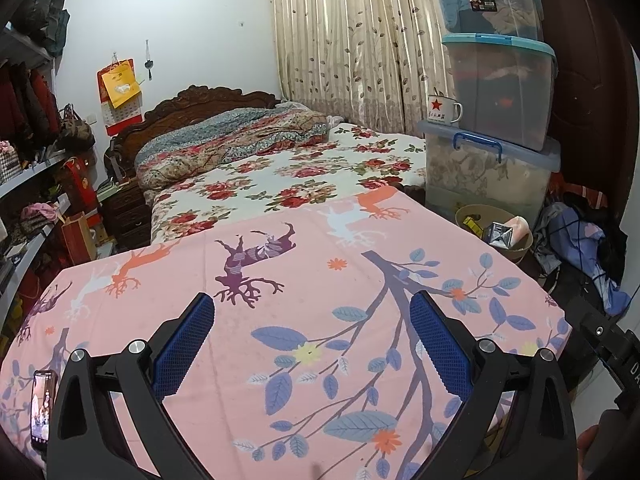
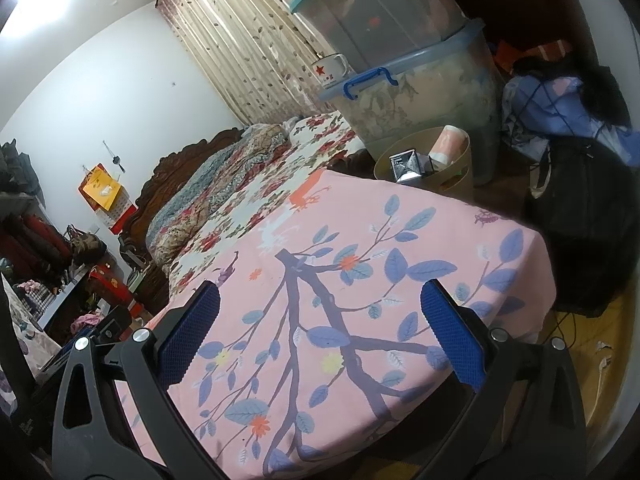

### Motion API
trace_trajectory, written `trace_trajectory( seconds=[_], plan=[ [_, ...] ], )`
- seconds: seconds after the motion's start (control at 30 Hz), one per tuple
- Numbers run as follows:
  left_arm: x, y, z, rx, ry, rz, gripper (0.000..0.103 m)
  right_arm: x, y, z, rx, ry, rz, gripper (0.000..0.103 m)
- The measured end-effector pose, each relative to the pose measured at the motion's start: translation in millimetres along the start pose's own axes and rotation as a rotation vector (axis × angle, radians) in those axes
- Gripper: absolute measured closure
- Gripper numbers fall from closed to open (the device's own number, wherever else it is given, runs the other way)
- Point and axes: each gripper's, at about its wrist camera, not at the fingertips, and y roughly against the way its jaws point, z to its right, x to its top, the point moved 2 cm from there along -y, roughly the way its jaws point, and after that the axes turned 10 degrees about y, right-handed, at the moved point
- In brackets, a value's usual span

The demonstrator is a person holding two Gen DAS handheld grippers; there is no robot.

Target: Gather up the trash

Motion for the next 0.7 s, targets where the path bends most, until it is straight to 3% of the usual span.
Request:
trace_trajectory(
  seconds=[0.4,0.7],
  plan=[
    [2.3,-0.7,-6.7,-0.002,0.025,-0.007,0.009,-0.7,-3.6,-0.4,0.006,-0.004,-0.017,0.004],
    [-1.0,-0.2,-4.5,0.056,0.014,-0.004,0.009,-1.1,-3.9,-0.2,0.007,0.002,-0.013,0.004]
  ],
)
